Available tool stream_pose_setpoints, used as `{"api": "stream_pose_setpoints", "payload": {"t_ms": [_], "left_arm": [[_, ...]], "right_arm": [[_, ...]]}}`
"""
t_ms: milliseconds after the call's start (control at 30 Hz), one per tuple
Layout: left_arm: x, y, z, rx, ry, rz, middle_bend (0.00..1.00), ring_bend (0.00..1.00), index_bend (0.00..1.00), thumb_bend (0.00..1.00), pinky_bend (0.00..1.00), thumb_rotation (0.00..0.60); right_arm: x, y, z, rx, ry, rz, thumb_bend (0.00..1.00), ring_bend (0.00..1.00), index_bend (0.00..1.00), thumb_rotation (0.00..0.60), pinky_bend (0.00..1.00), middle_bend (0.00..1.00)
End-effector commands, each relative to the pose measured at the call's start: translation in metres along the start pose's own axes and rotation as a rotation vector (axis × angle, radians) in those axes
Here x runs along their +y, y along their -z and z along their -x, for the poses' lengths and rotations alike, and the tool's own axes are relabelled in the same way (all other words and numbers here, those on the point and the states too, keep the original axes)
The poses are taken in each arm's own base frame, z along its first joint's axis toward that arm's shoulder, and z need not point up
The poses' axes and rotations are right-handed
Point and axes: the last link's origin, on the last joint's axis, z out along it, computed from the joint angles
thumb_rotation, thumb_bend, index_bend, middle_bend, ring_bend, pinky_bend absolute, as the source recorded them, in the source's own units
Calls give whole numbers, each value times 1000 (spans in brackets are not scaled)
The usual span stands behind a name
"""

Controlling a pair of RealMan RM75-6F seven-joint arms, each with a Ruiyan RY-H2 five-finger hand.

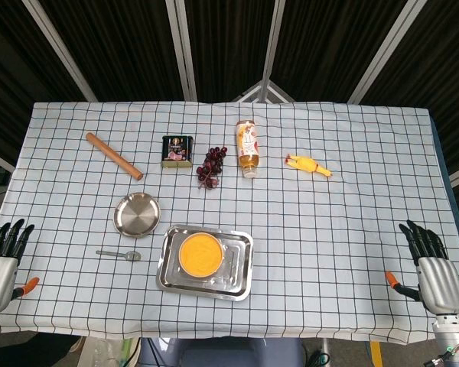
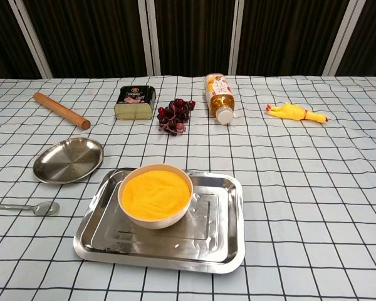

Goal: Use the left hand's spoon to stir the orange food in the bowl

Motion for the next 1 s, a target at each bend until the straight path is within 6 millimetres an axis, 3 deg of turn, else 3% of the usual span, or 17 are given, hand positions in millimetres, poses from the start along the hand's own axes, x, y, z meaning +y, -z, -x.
{"api": "stream_pose_setpoints", "payload": {"t_ms": [33, 167, 233, 300, 367, 400, 467, 567, 633, 767, 1000], "left_arm": [[0, 0, 0, 1, 0, 0, 0, 0, 0, 72, 7, 600], [0, 0, -1, 1, 2, 1, 0, 0, 0, 72, 9, 600], [1, 1, 0, -3, 3, 2, 11, 16, 0, 72, 90, 600], [1, -1, 0, -7, -5, 3, 165, 185, 0, 80, 317, 600], [1, -6, -1, 1, -27, 8, 533, 558, 24, 99, 651, 600], [2, -10, -1, 7, -36, 12, 645, 665, 64, 106, 739, 600], [5, -16, 3, -33, -20, 4, 871, 864, 279, 155, 911, 600], [12, -27, 10, -120, 20, -11, 991, 982, 471, 273, 996, 600], [18, -37, 13, -159, 10, -14, 1000, 1000, 523, 347, 1000, 600], [30, -56, 23, -199, -47, -11, 1000, 1000, 538, 443, 1000, 600], [60, -81, 37, -234, -88, 4, 1000, 1000, 534, 477, 1000, 600]], "right_arm": [[0, 0, 0, -1, -1, -1, 339, 0, 0, 600, 0, 0], [0, 0, 0, -1, -2, 1, 339, 0, 0, 600, 0, 0], [0, 1, -1, 0, -3, 0, 338, 0, 0, 600, 0, 0], [0, 1, 0, 0, 0, 0, 339, 0, 0, 600, 0, 0], [-1, 0, 0, -3, 2, 1, 339, 0, 0, 600, 0, 0], [-1, 0, 1, -5, 2, 2, 339, 0, 0, 600, 0, 0], [-1, -1, 1, -6, 3, 3, 339, 0, 0, 600, 0, 0], [-2, -1, 2, -7, 2, 0, 339, 0, 0, 600, 0, 0], [-3, -2, 3, -11, 3, -4, 339, 0, 0, 600, 0, 0], [-3, -2, 3, -20, 2, -3, 339, 0, 0, 600, 0, 0], [-2, -2, 2, -19, -5, 1, 339, 0, 0, 600, 0, 0]]}}
